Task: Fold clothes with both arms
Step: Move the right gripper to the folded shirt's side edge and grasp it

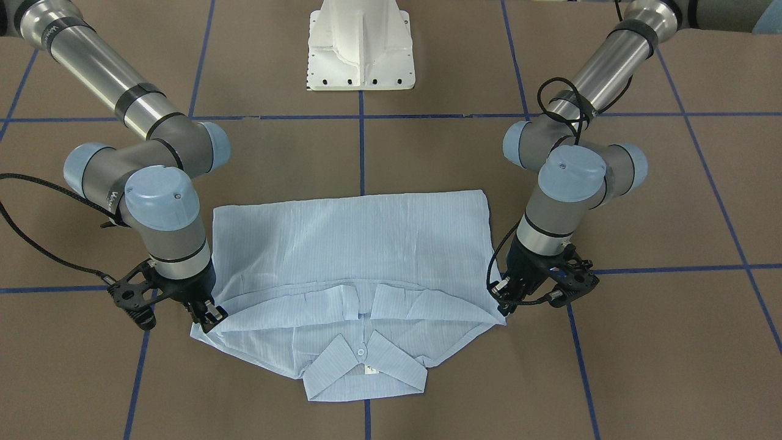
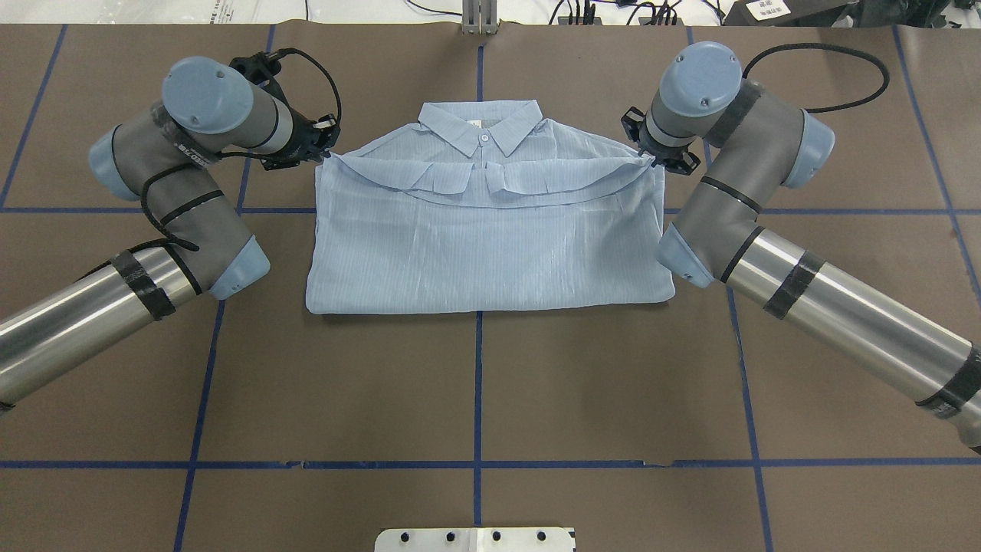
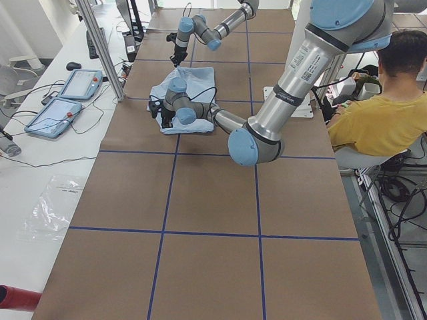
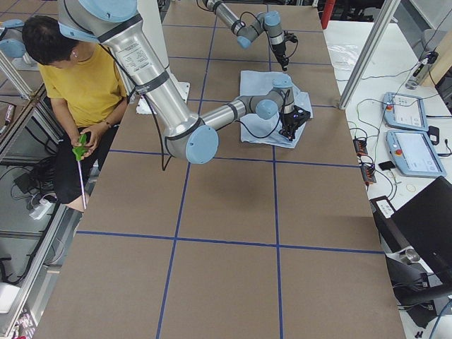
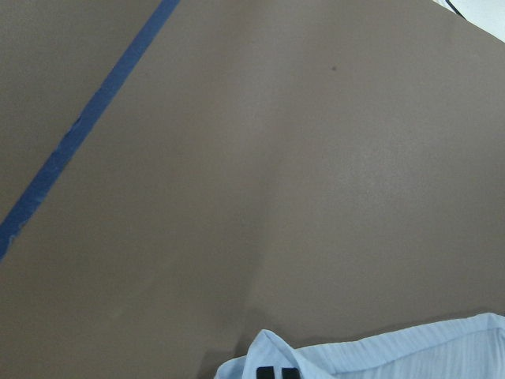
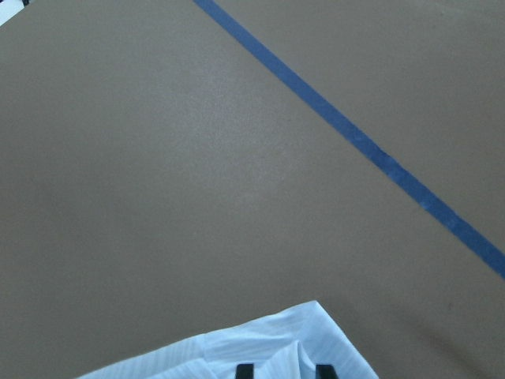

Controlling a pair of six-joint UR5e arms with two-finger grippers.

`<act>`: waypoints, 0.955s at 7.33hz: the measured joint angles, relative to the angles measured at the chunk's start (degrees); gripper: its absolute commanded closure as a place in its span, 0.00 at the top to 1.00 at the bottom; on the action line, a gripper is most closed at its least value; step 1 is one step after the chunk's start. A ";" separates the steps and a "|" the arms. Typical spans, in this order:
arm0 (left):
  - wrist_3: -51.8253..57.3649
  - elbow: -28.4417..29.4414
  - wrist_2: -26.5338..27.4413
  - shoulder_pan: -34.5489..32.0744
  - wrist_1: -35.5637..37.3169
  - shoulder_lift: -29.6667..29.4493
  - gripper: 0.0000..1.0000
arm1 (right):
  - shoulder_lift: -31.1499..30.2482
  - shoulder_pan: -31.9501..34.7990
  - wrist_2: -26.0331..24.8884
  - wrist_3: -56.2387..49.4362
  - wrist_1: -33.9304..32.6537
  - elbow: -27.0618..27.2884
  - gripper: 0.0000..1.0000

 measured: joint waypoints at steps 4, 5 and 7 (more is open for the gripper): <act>-0.23 -2.40 -0.18 -0.29 -2.10 0.94 0.42 | -12.37 -2.42 4.20 2.24 0.76 18.19 1.00; -0.28 -3.19 -0.13 -0.35 -2.08 1.36 0.42 | -17.39 -4.04 4.31 4.22 0.98 23.68 1.00; -0.21 -4.28 -0.01 -0.41 -2.06 2.22 0.42 | -23.56 -7.78 3.91 9.17 1.27 29.85 0.94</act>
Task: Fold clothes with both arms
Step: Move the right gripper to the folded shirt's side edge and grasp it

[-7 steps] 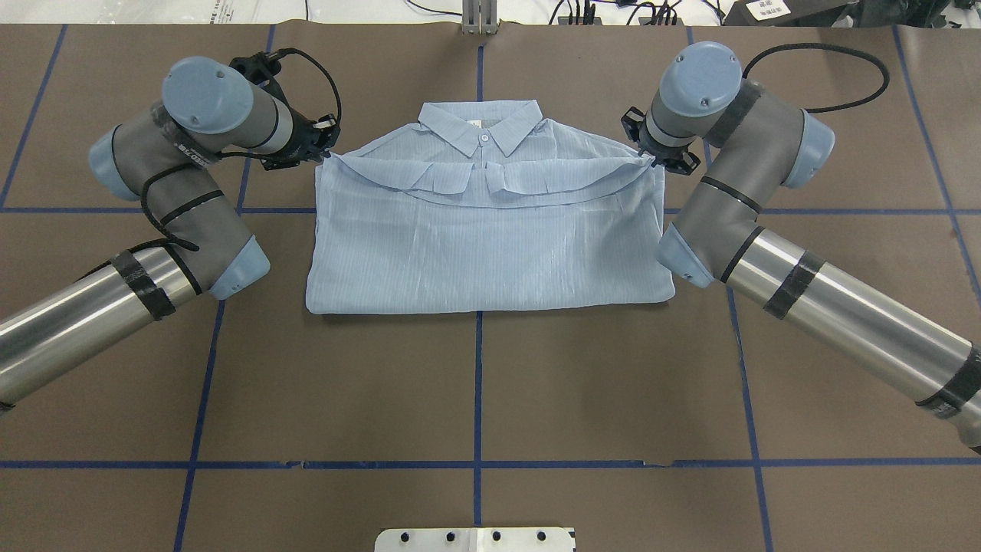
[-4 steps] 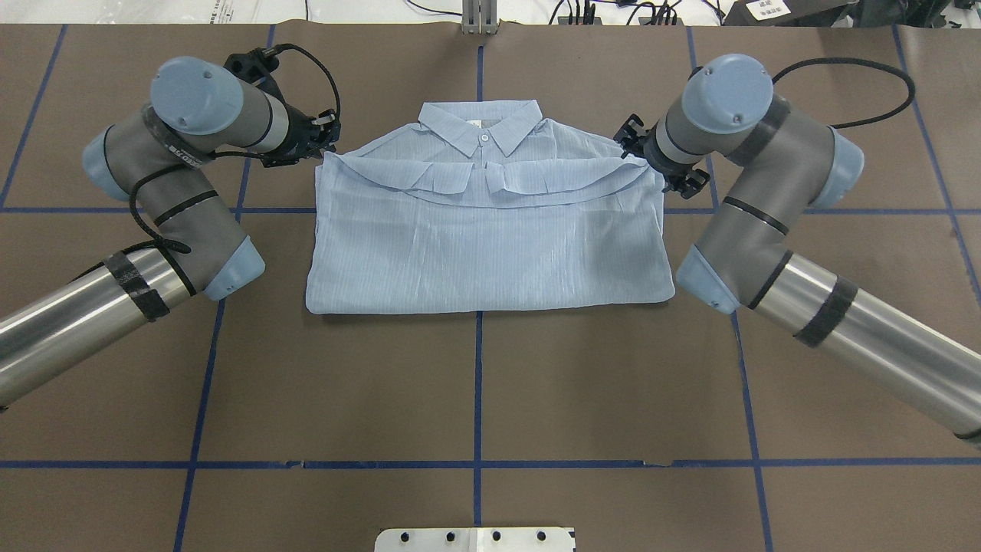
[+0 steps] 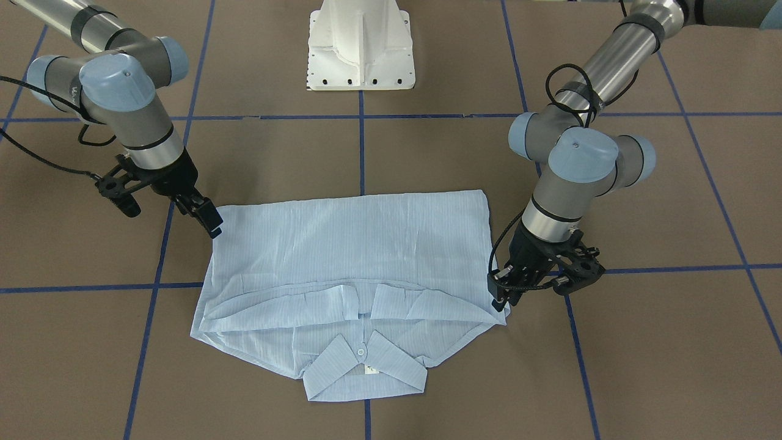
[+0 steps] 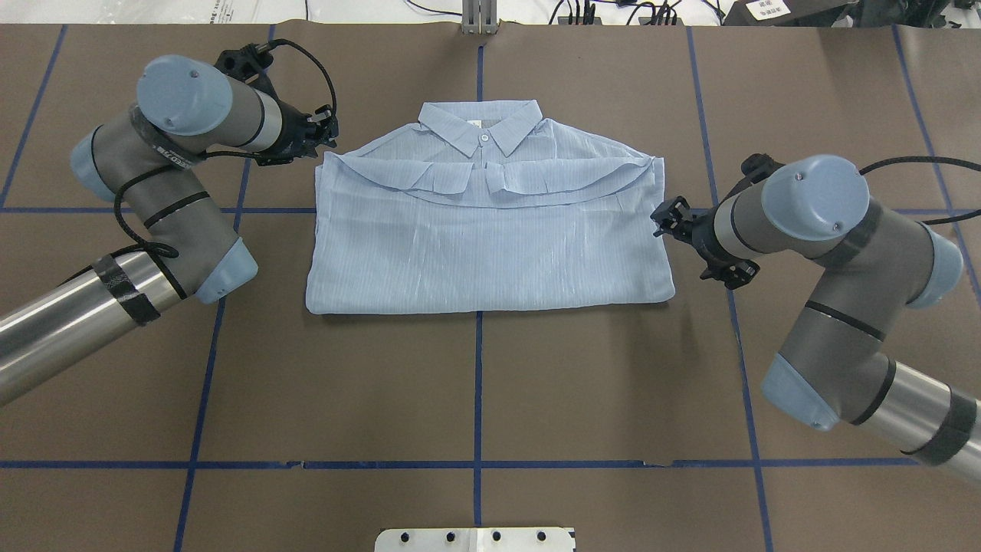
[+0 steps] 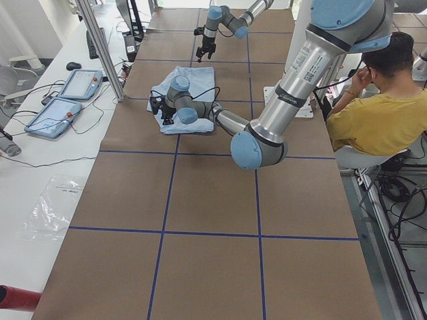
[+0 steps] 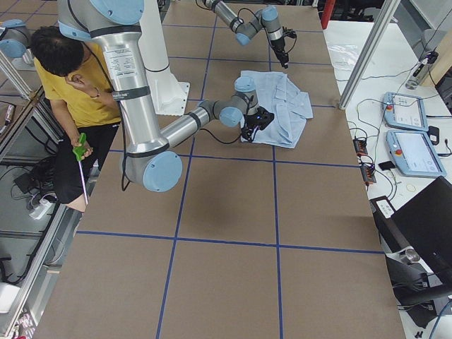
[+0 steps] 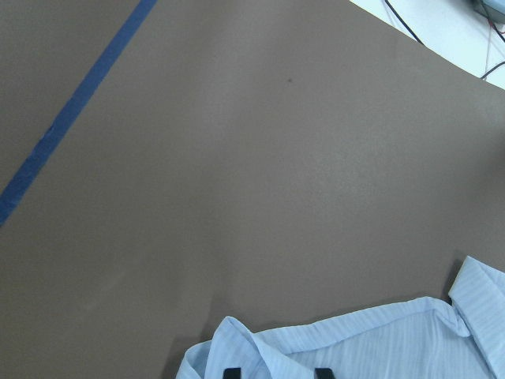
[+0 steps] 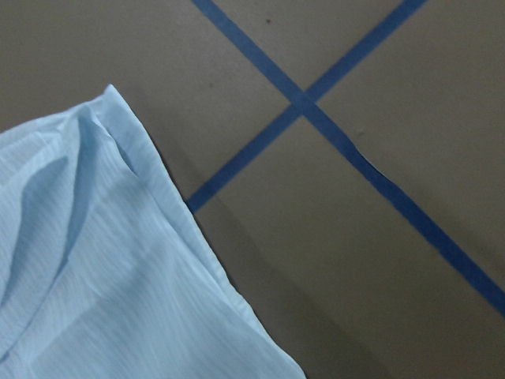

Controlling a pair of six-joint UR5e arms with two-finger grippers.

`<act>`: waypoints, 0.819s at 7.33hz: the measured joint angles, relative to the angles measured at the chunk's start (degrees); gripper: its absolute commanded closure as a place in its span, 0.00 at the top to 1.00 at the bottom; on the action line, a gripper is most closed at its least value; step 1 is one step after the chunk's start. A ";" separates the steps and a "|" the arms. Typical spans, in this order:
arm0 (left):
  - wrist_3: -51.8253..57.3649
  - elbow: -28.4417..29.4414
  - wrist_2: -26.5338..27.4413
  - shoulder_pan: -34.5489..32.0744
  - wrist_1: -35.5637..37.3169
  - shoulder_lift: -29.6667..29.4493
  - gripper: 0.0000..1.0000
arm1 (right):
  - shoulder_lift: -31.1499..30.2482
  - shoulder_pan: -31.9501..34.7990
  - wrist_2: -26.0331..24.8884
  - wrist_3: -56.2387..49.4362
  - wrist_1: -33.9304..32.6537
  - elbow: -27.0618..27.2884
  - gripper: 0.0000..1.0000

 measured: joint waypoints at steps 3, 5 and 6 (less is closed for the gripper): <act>0.11 -0.65 0.19 -0.02 0.00 0.99 0.42 | -0.74 -3.80 -1.80 5.42 0.11 -0.33 0.88; 0.14 -0.82 0.26 -0.11 0.00 1.17 0.41 | 0.11 -4.31 -2.47 5.71 0.53 -2.34 0.62; 0.17 -0.88 0.26 -0.25 0.00 1.26 0.41 | 0.34 -4.34 -2.55 5.77 0.65 -2.72 0.05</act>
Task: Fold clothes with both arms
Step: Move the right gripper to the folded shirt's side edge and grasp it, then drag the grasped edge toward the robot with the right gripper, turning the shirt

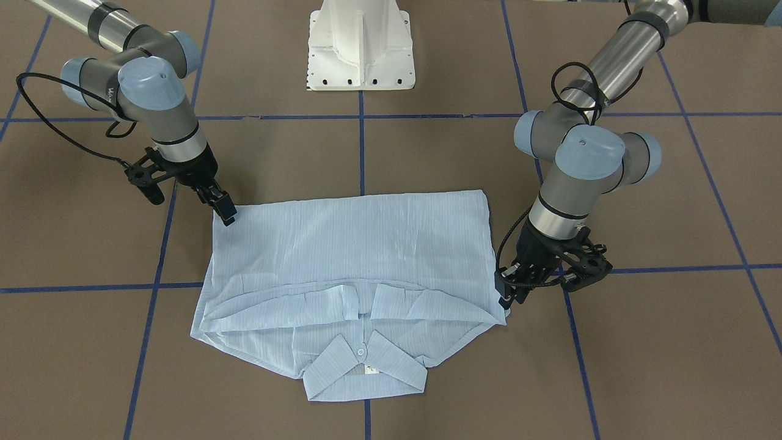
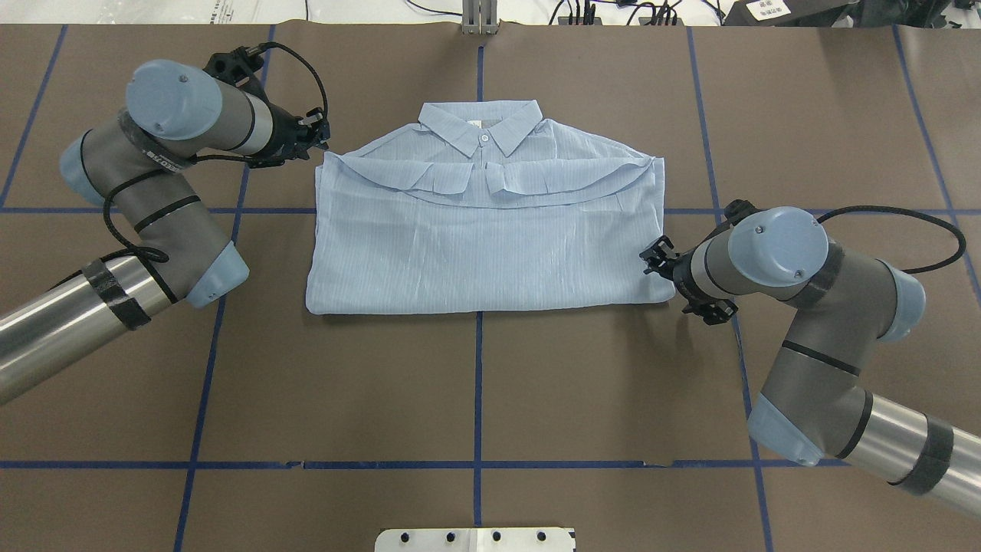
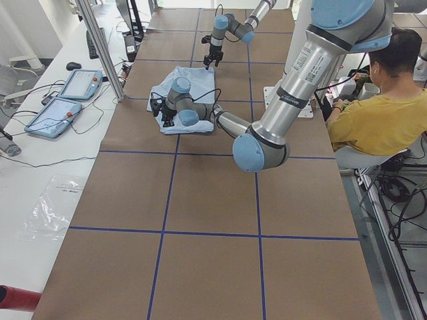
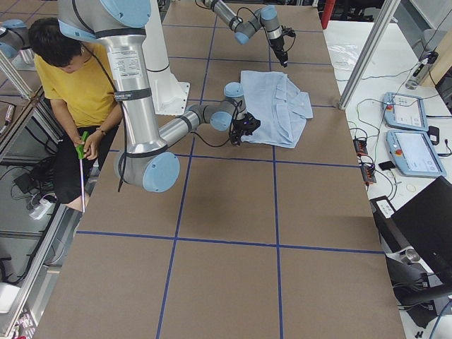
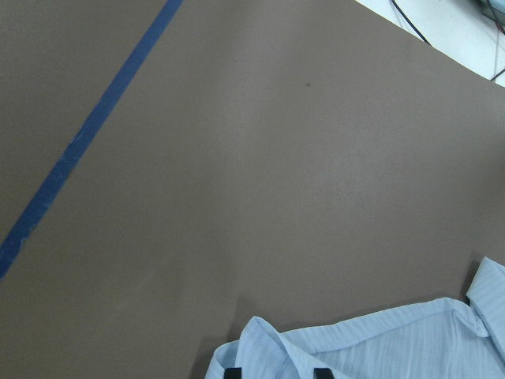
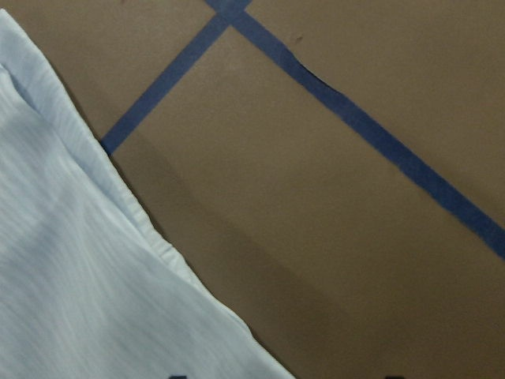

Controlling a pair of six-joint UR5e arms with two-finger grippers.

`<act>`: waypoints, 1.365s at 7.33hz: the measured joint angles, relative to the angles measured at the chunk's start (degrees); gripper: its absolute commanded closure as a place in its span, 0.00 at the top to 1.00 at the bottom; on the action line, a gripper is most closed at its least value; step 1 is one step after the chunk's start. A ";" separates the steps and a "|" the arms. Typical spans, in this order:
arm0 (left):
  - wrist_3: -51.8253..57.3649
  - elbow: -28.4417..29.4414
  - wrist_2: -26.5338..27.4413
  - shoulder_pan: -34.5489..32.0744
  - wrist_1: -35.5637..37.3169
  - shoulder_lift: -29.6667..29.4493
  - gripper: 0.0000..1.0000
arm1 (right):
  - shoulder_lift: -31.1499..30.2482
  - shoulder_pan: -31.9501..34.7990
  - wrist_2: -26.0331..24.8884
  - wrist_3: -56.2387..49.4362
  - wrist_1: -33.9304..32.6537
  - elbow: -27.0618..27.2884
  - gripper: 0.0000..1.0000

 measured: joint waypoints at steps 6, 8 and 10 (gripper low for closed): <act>0.13 -0.03 -0.04 -0.85 0.00 0.30 0.39 | -0.51 1.07 3.85 -0.57 1.81 2.84 0.00; 0.08 -0.76 -0.14 -0.91 0.02 0.36 0.39 | -5.79 0.86 8.80 -0.28 0.83 11.24 0.00; -0.07 -3.51 -0.35 -0.96 0.90 0.72 0.39 | -11.73 -2.50 20.53 0.60 -0.20 19.31 0.00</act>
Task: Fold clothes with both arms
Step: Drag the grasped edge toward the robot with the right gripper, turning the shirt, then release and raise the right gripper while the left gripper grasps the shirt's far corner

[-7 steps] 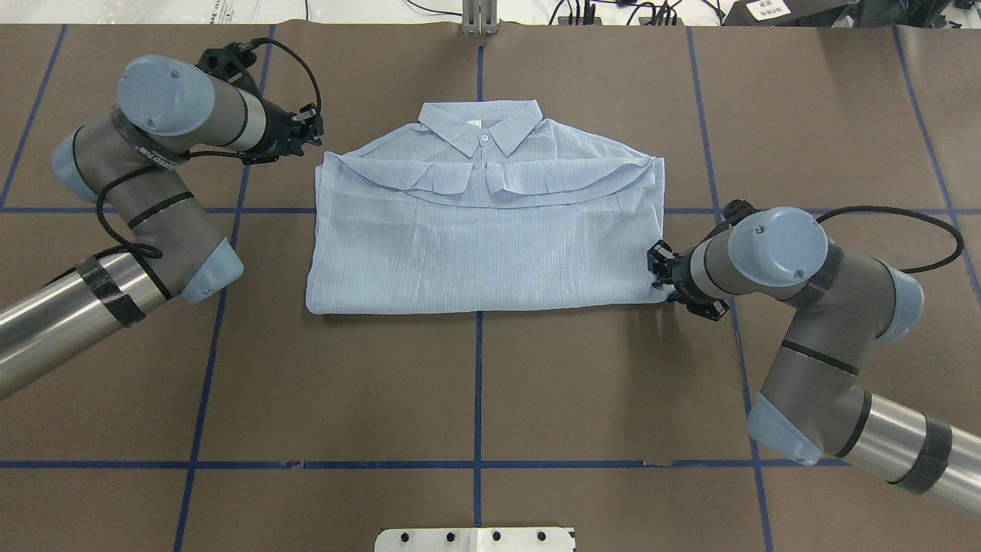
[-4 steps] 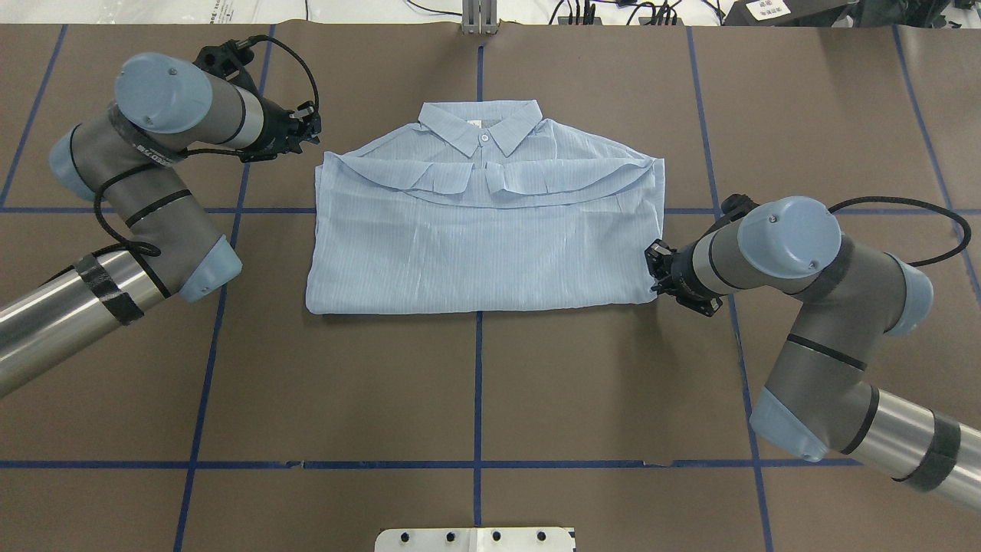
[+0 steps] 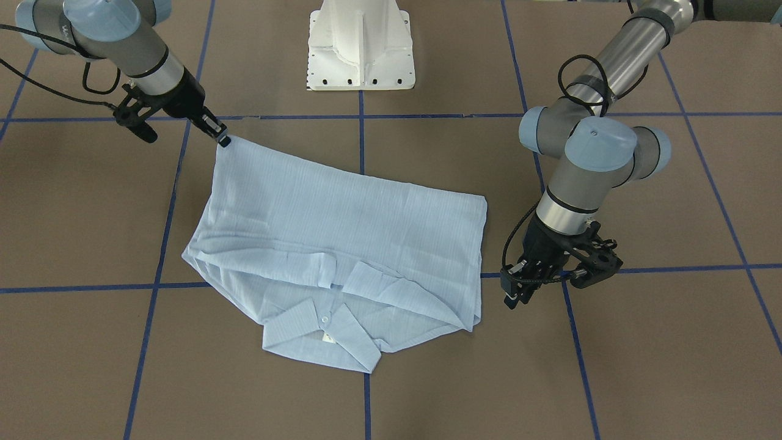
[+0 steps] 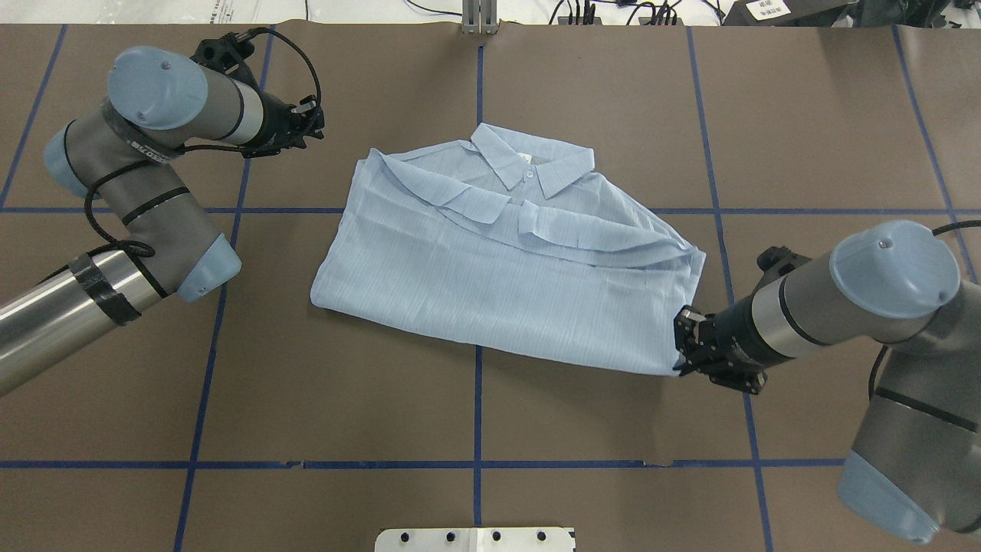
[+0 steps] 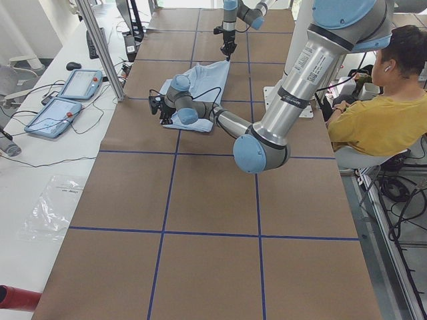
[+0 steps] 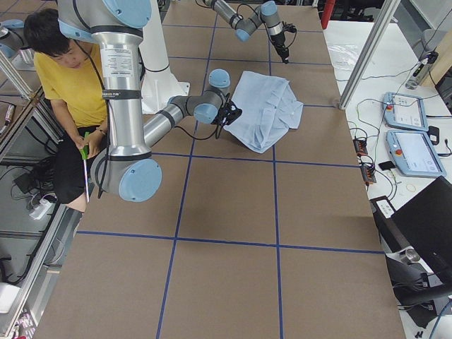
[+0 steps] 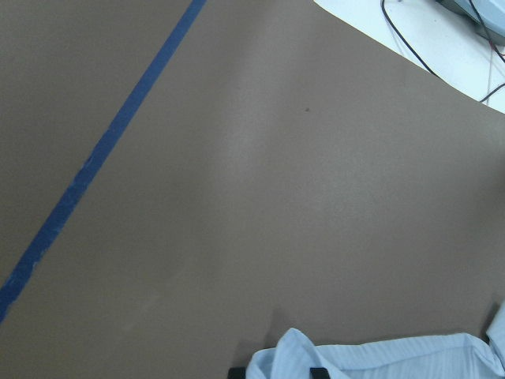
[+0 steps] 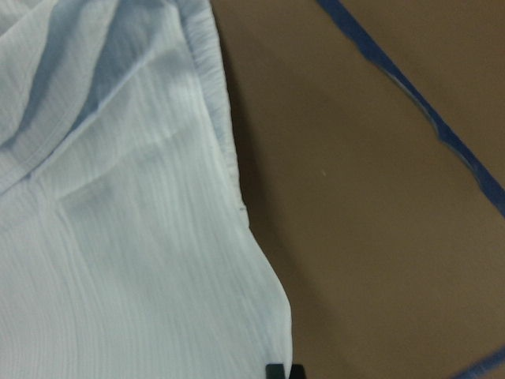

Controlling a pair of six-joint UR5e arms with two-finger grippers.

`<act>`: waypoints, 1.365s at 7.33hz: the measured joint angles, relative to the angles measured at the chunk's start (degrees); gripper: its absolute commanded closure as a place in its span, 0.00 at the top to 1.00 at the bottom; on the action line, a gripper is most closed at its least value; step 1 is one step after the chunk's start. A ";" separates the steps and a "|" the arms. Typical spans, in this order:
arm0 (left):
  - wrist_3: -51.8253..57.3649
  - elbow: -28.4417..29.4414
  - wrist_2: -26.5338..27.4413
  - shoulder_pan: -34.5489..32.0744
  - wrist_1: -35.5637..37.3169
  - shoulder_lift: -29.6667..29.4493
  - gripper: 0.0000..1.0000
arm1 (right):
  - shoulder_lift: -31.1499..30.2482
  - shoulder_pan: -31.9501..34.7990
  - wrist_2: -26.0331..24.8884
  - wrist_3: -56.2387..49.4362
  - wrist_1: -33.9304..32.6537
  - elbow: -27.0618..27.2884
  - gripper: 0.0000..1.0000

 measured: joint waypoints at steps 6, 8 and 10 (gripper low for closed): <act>-4.45 -14.02 -7.16 1.77 10.01 2.61 0.49 | -5.47 -16.02 17.35 7.80 -0.42 7.60 1.00; -10.10 -16.09 -9.03 5.43 10.16 3.91 0.56 | -5.21 -14.17 17.84 7.79 -0.39 7.61 1.00; -15.44 -18.07 -8.90 10.42 10.37 6.22 0.62 | -2.64 -7.45 17.55 7.57 -0.37 4.64 1.00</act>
